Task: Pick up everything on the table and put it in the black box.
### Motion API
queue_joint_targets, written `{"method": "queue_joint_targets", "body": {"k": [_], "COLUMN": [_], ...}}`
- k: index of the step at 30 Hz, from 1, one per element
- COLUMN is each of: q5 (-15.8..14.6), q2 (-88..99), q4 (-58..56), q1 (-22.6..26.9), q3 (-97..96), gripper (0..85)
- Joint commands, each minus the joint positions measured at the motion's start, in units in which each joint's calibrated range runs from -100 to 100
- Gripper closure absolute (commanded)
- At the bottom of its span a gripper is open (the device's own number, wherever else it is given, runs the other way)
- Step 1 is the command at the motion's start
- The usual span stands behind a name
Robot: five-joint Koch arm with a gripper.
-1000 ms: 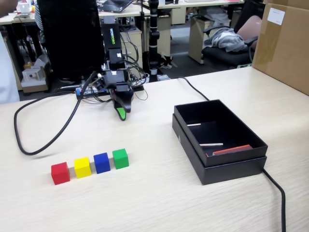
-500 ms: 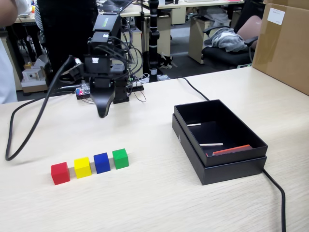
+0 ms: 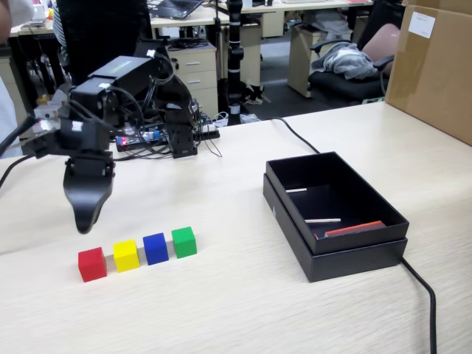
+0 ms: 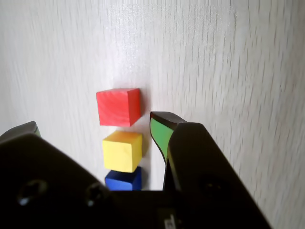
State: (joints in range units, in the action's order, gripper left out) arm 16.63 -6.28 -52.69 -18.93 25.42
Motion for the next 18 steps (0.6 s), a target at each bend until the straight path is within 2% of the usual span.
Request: {"method": "queue_joint_targets", "body": {"k": [1,9,16,18], "q5": [0.6,0.7,1.0,1.0], "q2": [-2.6,-15.2,-20.5,-21.2], "q4": [-0.1,-0.1,-0.1,-0.1], "q1": [-0.3,-0.6,-0.2,0.0], "q3": [5.9,13.6,15.6,15.9], "gripper": [39.5,39.6,44.0,49.6]}}
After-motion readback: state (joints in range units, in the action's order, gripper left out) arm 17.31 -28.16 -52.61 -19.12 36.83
